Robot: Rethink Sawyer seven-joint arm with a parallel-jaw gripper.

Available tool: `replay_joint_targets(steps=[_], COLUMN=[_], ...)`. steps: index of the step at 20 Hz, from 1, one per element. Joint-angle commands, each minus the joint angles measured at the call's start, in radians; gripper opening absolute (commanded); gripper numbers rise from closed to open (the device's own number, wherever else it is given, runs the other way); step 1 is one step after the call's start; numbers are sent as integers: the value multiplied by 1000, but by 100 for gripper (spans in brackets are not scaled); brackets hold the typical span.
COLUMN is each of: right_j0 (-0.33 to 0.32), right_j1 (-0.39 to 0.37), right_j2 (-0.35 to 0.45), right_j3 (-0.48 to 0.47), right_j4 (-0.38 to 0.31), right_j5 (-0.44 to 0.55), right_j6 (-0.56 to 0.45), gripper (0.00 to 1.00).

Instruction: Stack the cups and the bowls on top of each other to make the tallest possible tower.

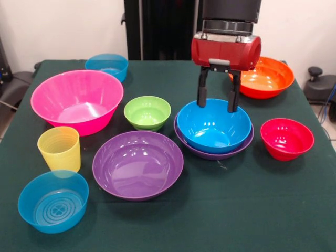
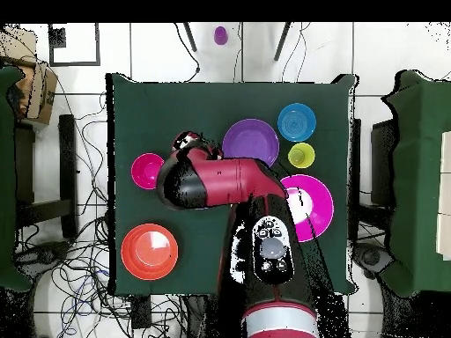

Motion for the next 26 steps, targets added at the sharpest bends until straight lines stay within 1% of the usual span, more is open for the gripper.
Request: replay_joint_targets(steps=[1,4,8,15,19,22,26], right_j0=[-2,34,69,73,68,73,69], right_j1=[7,0,4,6,25,71,110], right_j2=[131,109,82,83,80,61,56], right_j3=[41,25,9,11,0,-40,-75], right_j4=[-92,-83,-72,-68,-75,-99,-118], right_j5=[107,109,109,92,41,-15,-69], right_j6=[-161,-112,-74,-69,-57,-51,-54], gripper=[100,100,100,100,100,100,100])
